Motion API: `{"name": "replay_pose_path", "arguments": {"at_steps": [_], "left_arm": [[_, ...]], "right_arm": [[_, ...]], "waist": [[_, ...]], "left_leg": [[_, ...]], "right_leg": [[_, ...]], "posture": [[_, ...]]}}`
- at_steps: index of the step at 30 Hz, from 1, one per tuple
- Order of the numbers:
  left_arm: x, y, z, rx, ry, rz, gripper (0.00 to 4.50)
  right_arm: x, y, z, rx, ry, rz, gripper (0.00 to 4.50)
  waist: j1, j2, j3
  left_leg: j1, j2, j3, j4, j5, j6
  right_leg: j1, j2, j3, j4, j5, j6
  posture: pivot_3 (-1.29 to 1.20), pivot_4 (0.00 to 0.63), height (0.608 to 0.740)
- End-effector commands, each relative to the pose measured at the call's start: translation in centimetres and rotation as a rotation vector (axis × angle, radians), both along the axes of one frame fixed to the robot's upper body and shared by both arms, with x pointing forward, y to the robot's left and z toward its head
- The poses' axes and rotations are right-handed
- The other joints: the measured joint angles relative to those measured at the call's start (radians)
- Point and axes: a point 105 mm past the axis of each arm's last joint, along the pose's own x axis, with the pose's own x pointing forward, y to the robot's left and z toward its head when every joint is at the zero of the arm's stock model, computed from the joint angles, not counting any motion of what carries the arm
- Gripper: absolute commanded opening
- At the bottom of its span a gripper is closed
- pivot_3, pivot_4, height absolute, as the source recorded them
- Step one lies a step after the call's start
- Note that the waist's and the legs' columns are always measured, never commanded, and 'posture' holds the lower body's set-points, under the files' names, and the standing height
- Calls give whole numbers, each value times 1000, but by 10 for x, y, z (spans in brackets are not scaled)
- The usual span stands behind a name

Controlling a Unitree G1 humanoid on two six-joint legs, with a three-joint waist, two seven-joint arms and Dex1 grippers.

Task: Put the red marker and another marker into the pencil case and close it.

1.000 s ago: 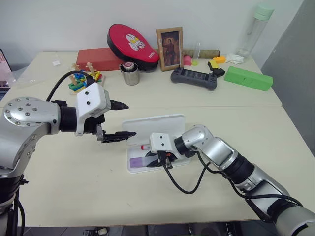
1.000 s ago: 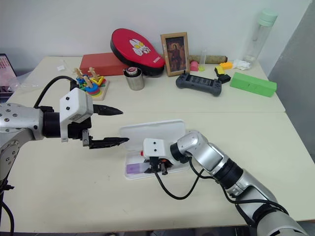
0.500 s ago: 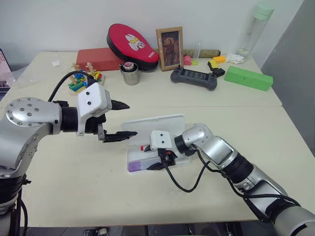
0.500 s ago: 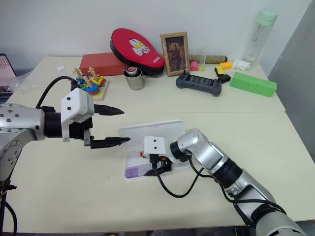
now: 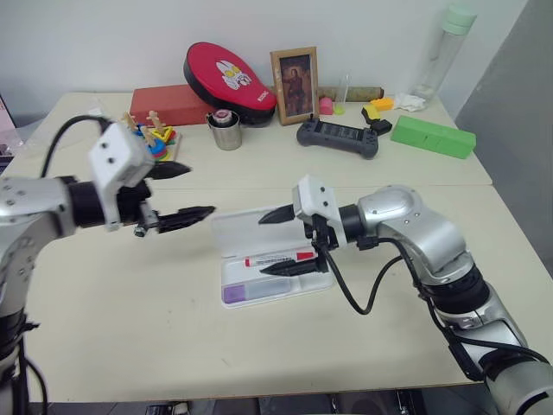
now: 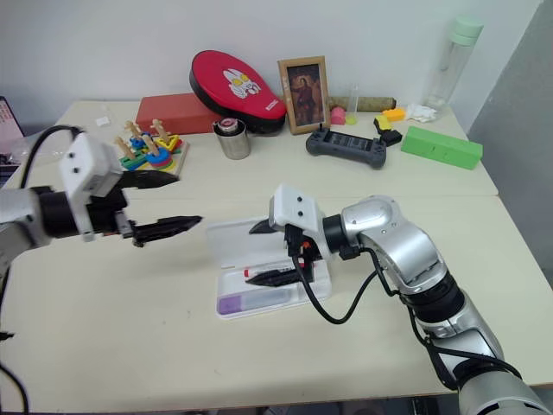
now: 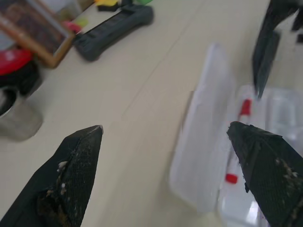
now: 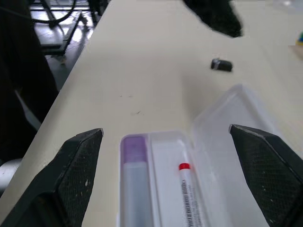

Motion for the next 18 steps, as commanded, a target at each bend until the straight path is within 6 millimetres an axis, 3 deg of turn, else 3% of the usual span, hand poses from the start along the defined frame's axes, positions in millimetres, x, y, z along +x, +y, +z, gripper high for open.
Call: {"name": "replay_pose_path", "arguments": {"at_steps": [1,6,9,18], "left_arm": [[1,35,-12,61,-17,161,4500],[5,70,-39,63,11,324,4500],[12,91,-50,70,5,433,4500],[32,113,-65,-18,18,547,4500]], "right_arm": [[-2,0,18,30,-86,-18,4470],[12,-1,22,-18,-158,-95,4470],[13,-2,26,-88,-290,-73,4470],[5,0,31,-61,-307,-37,4470]], "waist": [[1,0,0],[5,0,0],[8,0,0],[8,-2,-1]], "left_leg": [[0,0,0,0,0,0],[0,0,0,0,0,0],[0,0,0,0,0,0],[0,0,1,0,0,0]], "right_leg": [[0,0,0,0,0,0],[-1,0,0,0,0,0],[-1,0,0,0,0,0],[-1,0,0,0,0,0]], "posture": [[0,150,740],[0,150,740],[0,150,740],[0,150,740]]}}
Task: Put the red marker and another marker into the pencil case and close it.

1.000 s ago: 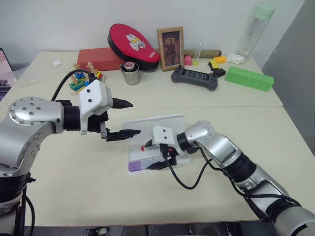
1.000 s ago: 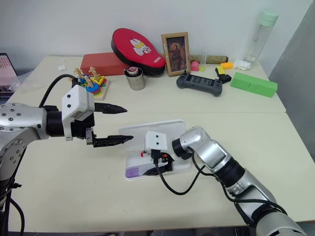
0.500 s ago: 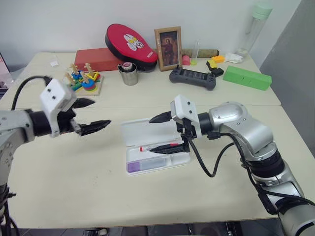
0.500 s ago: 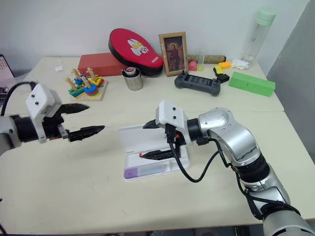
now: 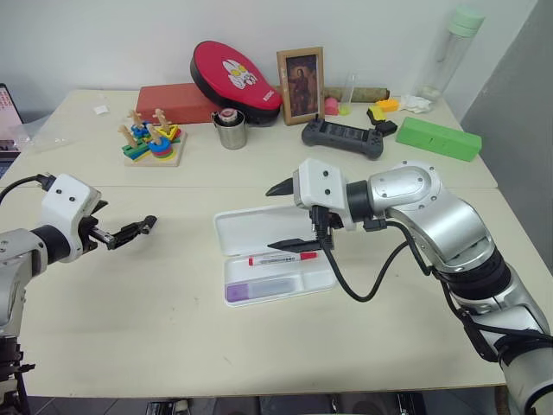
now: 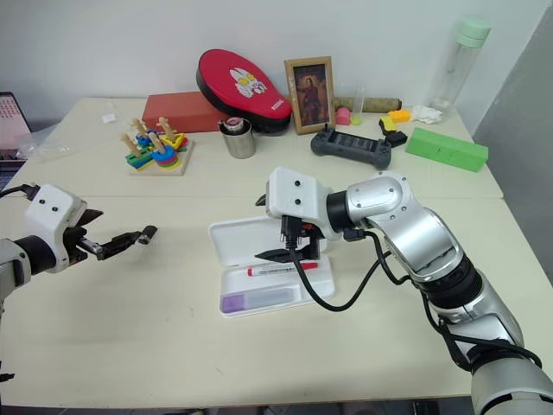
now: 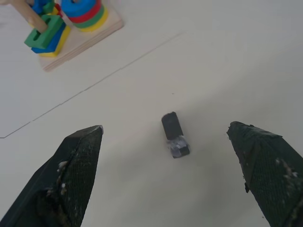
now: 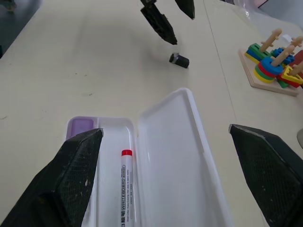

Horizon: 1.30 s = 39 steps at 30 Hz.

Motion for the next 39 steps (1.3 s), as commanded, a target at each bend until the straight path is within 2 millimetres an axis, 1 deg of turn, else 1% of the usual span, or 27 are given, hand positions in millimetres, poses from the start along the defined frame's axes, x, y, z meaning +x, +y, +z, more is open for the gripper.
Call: {"name": "replay_pose_path", "arguments": {"at_steps": [1,3,5,10,12,16,18,20,21,24,29,32,37,39], "left_arm": [[11,2,0,-64,-47,16,4500],[19,4,-14,-82,-29,35,4500],[23,5,-23,-93,-13,54,4500],[29,1,-47,-149,39,67,4500],[30,2,-55,-165,58,93,4500],[29,-1,-60,-210,82,105,4500],[27,-3,-60,-236,94,108,4125],[26,-3,-59,-245,102,112,3859],[25,-3,-59,-242,106,114,3577],[24,-3,-58,-242,108,119,3042],[21,-6,-53,-255,113,119,1916],[20,-8,-53,-257,115,113,1474],[21,-9,-52,-258,108,111,540],[21,-9,-52,-256,105,110,447]], "right_arm": [[-8,2,14,37,-54,36,4470],[-9,1,14,39,-54,34,4470],[-9,1,14,39,-53,33,4470],[-9,0,15,39,-61,24,4470],[-9,0,15,38,-66,21,4470],[-9,0,16,37,-66,14,4470],[-7,-1,15,30,-69,2,4500],[-6,-1,15,28,-70,-5,4500],[-5,-1,15,27,-71,-6,4500],[-5,-1,15,28,-71,-6,4500],[-4,1,15,30,-72,-7,4500],[-4,1,15,30,-74,-5,4500],[-2,1,13,27,-71,-10,4500],[-1,0,12,24,-70,-16,4500]], "waist": [[2,0,0],[0,0,0],[0,0,0],[-1,0,0],[-1,0,0],[0,0,0],[0,0,0],[-1,0,0],[-1,0,0],[-1,0,0],[-1,0,0],[-1,0,0],[-1,0,0],[-1,0,0]], "left_leg": [[0,0,0,0,0,0],[0,0,-1,0,0,0],[0,0,0,0,0,0],[0,0,-1,0,0,0],[0,0,-1,0,0,0],[0,0,-1,0,0,0],[0,0,-1,1,0,0],[0,0,-1,1,0,0],[1,0,-1,1,0,0],[1,0,-1,1,0,0],[1,0,-1,1,0,0],[1,0,-1,1,0,0],[1,0,-1,1,0,0],[1,0,-1,1,0,0]], "right_leg": [[0,0,0,0,0,0],[0,0,-1,1,0,0],[1,0,0,1,0,0],[0,0,0,1,0,0],[0,0,0,1,0,0],[1,0,-1,1,0,0],[1,0,-1,1,0,0],[1,0,-1,1,0,0],[1,0,-1,1,0,0],[1,0,-1,1,0,0],[1,0,0,1,0,0],[1,0,-1,1,0,0],[1,0,-1,1,0,0],[1,0,-1,1,0,0]], "posture": [[0,150,740],[0,150,740],[0,150,740],[0,150,740],[0,150,740],[0,150,740],[0,150,740],[0,150,740],[0,150,740],[0,150,740],[0,150,740],[0,150,740],[0,150,740],[0,150,740]]}}
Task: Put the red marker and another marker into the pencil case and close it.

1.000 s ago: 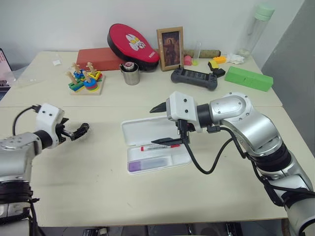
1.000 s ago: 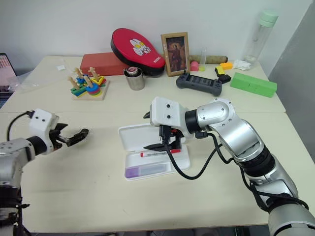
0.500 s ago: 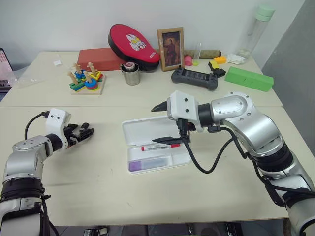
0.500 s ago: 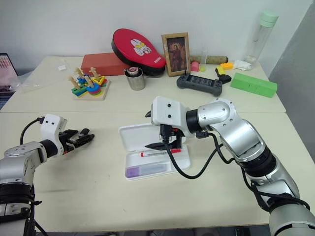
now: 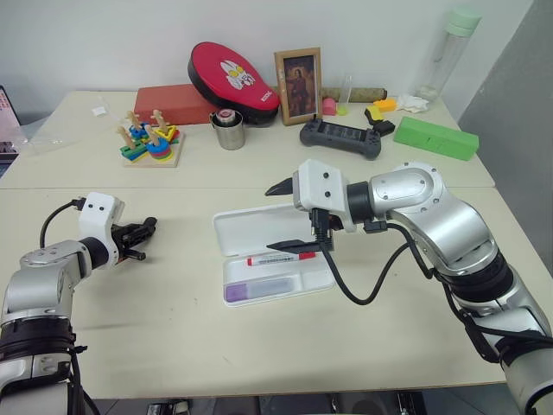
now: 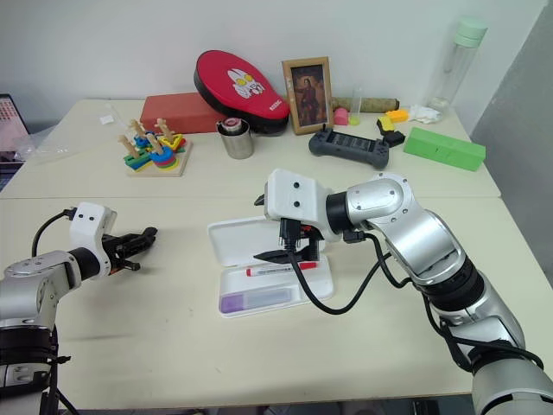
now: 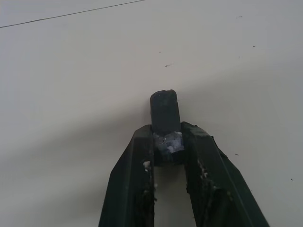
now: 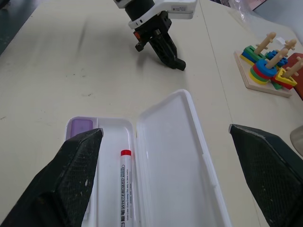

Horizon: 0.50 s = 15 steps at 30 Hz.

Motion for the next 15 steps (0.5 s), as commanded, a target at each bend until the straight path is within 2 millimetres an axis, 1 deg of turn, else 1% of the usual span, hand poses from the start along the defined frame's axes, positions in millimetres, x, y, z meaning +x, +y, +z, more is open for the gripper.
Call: {"name": "replay_pose_path", "arguments": {"at_steps": [1,5,12,14,15], "left_arm": [[-1,1,4,13,-12,-4,437],[0,-1,9,31,-30,-9,429],[-3,-7,30,67,-84,-30,429],[-3,-11,45,85,-126,-44,429],[-3,-16,57,92,-158,-59,429]], "right_arm": [[0,0,10,16,-52,-2,4500],[-2,-2,10,15,-50,9,4500],[-4,-1,12,14,-60,27,4500],[-2,-2,11,11,-63,22,4500],[-1,-4,10,6,-66,19,4500]], "waist": [[0,0,0],[0,0,0],[0,0,0],[0,0,0],[0,0,0]], "left_leg": [[0,0,0,0,0,0],[0,0,0,0,0,0],[0,0,0,0,0,0],[0,0,0,0,0,0],[0,0,0,0,0,0]], "right_leg": [[0,0,0,0,0,0],[0,0,0,0,0,0],[0,0,0,0,0,0],[0,0,0,0,0,0],[0,0,0,0,0,0]], "posture": [[0,150,740],[0,150,740],[0,150,740],[0,150,740],[0,150,740]]}}
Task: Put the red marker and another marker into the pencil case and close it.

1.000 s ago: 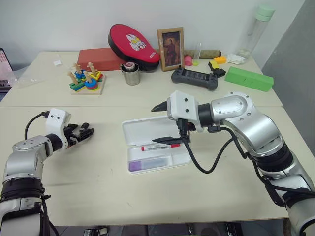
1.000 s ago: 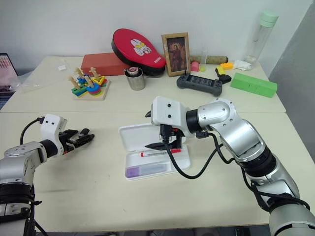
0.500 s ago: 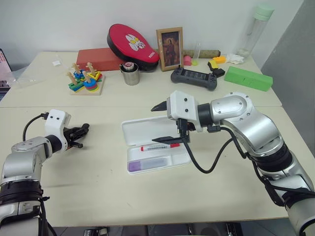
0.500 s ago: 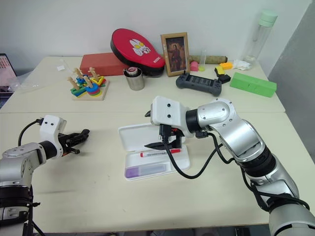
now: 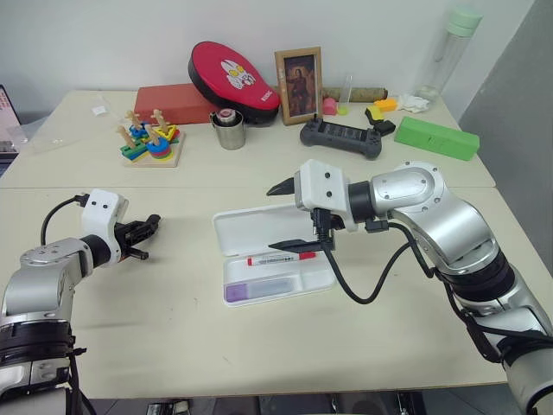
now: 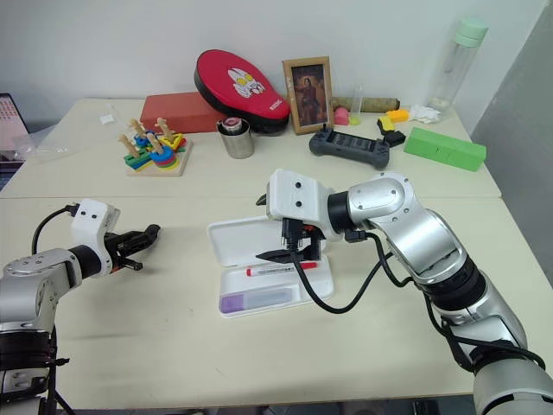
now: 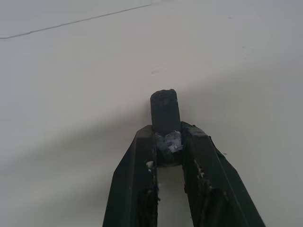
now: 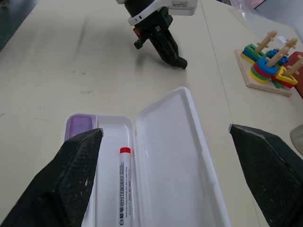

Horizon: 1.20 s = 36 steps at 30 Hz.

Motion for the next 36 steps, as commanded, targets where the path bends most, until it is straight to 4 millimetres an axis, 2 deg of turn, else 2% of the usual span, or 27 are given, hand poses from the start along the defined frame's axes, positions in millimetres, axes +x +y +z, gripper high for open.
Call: {"name": "replay_pose_path", "arguments": {"at_steps": [1,4,8,12,16,20,23,29,32,34,36], "left_arm": [[-1,-13,61,56,-170,-52,429],[-4,-36,97,77,-260,-130,429],[-9,-70,132,59,-341,-245,429],[-19,-104,146,67,-323,-366,429],[-24,-121,154,59,-340,-420,429],[-54,-178,137,19,-260,-717,429],[-66,-199,117,-18,-186,-828,429],[-71,-212,92,-78,-107,-889,429],[-82,-223,67,-115,-14,-982,429],[-77,-225,42,-130,53,-953,429],[-77,-229,26,-149,97,-949,429]], "right_arm": [[-1,-4,9,7,-58,10,4500],[6,-14,3,-17,-57,-17,4500],[16,-32,-6,-59,-56,-71,4500],[24,-52,-13,-94,-53,-134,4500],[28,-63,-16,-116,-58,-163,4500],[41,-92,-16,-140,-66,-263,4500],[41,-97,-17,-151,-69,-270,4500],[42,-100,-15,-154,-74,-277,4500],[43,-102,-15,-159,-80,-283,4500],[43,-102,-15,-154,-80,-287,4500],[44,-102,-14,-151,-82,-294,4500]], "waist": [[0,0,0],[4,-1,0],[11,-1,0],[4,-1,0],[-3,-1,1],[-1,-1,1],[4,-1,1],[-3,-1,1],[0,-1,1],[1,-1,1],[3,-1,1]], "left_leg": [[0,0,0,0,0,0],[0,0,0,0,0,0],[-1,0,-1,0,0,0],[-1,0,0,0,0,0],[-1,0,0,0,0,0],[-1,0,0,0,0,0],[-1,0,0,0,0,0],[0,0,0,1,0,0],[0,0,0,1,0,0],[-1,0,0,1,0,0],[0,0,0,1,0,0]], "right_leg": [[0,0,0,0,0,0],[0,0,0,0,0,0],[1,0,-1,-1,0,0],[0,0,0,-1,0,0],[0,0,0,-1,0,0],[0,0,0,-2,0,0],[1,0,0,-2,0,0],[1,0,1,-1,0,0],[2,0,1,-2,0,0],[2,0,1,-2,0,0],[2,0,1,-2,0,0]], "posture": [[0,150,740],[0,150,740],[0,150,740],[0,150,740],[0,150,740],[0,150,740],[0,150,740],[0,150,740],[0,150,740],[0,150,740],[0,150,740]]}}
